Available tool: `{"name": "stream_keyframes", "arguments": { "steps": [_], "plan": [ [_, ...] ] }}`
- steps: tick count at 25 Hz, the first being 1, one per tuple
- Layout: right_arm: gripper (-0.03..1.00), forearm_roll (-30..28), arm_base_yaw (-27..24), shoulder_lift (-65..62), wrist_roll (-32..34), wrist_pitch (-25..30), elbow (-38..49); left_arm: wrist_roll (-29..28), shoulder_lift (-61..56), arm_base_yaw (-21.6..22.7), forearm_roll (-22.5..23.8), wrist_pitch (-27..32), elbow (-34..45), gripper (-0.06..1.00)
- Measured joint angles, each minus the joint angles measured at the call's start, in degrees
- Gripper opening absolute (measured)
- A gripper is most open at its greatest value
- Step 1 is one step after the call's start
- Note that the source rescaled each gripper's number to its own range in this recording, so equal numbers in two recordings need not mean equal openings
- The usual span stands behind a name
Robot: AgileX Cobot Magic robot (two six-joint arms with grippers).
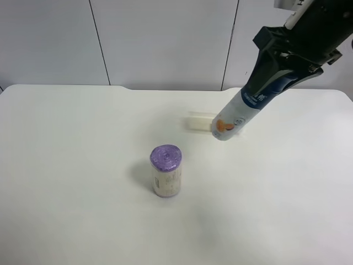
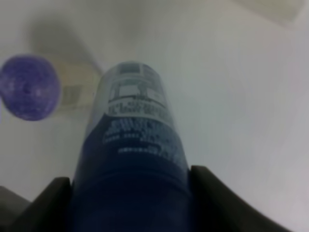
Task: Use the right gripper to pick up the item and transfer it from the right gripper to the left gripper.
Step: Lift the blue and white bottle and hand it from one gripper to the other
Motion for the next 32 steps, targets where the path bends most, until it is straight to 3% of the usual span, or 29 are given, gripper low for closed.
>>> {"name": "stream_keyframes", "arguments": {
  "steps": [6,9,18,24,32],
  "plan": [
    [0.0,10.28,0.22,0.0,-5.83,0.07,0.0,0.37,0.0,0.0,-0.18,0.0,0.0,1.0],
    [0.0,14.17,0.44,0.0,-8.32,0.01,0.0,3.29,0.14,0.0,-2.09,0.07,0.0,1.0],
    [0.0,15.45,6.08,0.0,-11.71,-0.09,0.0,14.22,11.12,-2.06,-11.08,2.79,-6.09,1.0],
    [0.0,15.84,10.11,0.0,-12.53,-0.09,0.0,18.46,19.26,-11.09,-12.0,2.57,-9.91,1.0],
    [0.0,18.25,11.61,0.0,-13.63,-0.11,0.0,19.13,31.05,-24.96,-11.87,2.62,-16.73,1.0]
  ]
}}
